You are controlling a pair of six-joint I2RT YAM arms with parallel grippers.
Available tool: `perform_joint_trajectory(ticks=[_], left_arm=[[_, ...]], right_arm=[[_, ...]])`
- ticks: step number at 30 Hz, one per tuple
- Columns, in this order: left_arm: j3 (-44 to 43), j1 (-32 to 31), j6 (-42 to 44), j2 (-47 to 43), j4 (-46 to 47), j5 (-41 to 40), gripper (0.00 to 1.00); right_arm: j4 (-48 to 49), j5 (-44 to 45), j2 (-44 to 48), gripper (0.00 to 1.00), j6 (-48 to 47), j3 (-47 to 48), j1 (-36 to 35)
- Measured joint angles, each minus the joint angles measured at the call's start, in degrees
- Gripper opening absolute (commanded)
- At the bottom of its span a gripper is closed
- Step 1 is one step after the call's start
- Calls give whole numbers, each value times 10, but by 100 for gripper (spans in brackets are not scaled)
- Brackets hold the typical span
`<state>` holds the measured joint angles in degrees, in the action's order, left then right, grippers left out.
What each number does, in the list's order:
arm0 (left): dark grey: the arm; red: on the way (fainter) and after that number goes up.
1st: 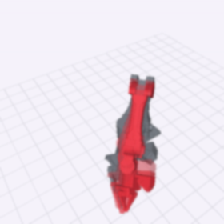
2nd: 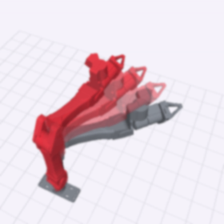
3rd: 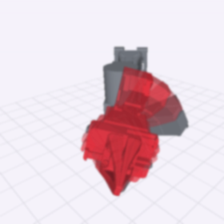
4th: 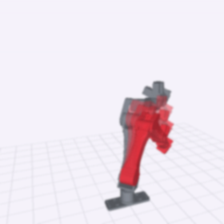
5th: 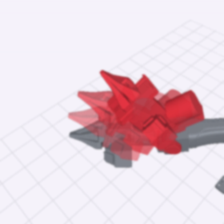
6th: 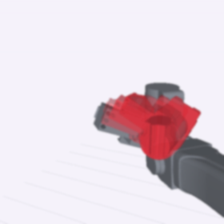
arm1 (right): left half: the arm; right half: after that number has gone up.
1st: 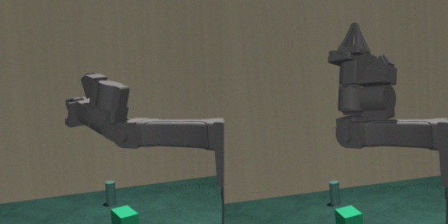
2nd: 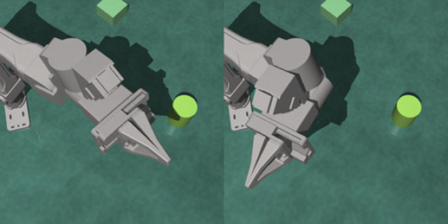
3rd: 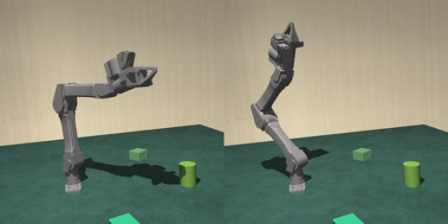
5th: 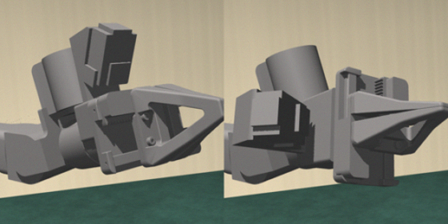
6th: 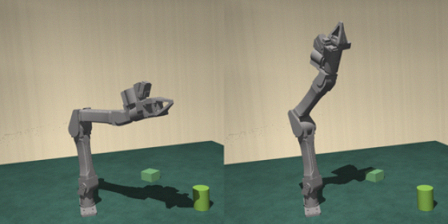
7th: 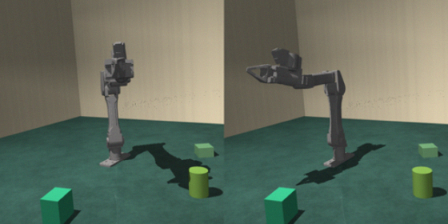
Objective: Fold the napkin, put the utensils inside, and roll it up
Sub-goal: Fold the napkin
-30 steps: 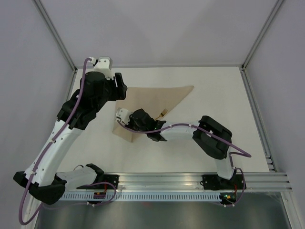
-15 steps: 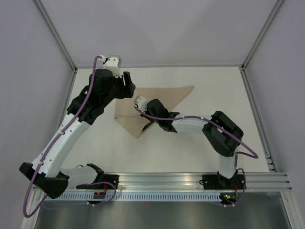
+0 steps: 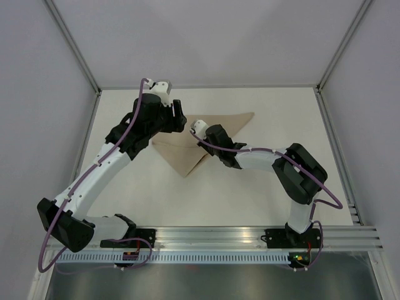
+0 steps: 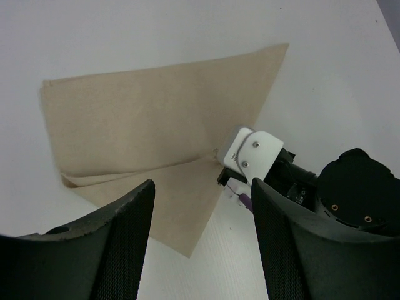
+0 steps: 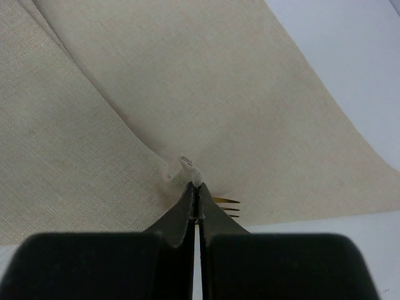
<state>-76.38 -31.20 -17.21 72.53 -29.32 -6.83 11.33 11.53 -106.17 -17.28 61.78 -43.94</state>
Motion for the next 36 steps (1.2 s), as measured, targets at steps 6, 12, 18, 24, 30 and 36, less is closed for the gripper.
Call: perform_joint_trajectory(ticks=[6, 12, 18, 24, 30, 36], left_arm=[[28, 0, -14, 17, 22, 15, 68], [38, 0, -19, 27, 40, 25, 68], [50, 0, -26, 29, 59, 30, 68], [63, 0, -31, 39, 72, 34, 68], [71, 0, -34, 40, 75, 42, 68], [74, 0, -36, 44, 85, 45, 67]], right_arm=[[1, 0, 2, 0, 3, -3, 19], [2, 0, 2, 0, 9, -4, 30], [2, -1, 2, 0, 12, -4, 41], [2, -1, 2, 0, 15, -4, 52], [2, -4, 2, 1, 17, -4, 59], [2, -9, 2, 12, 23, -4, 63]])
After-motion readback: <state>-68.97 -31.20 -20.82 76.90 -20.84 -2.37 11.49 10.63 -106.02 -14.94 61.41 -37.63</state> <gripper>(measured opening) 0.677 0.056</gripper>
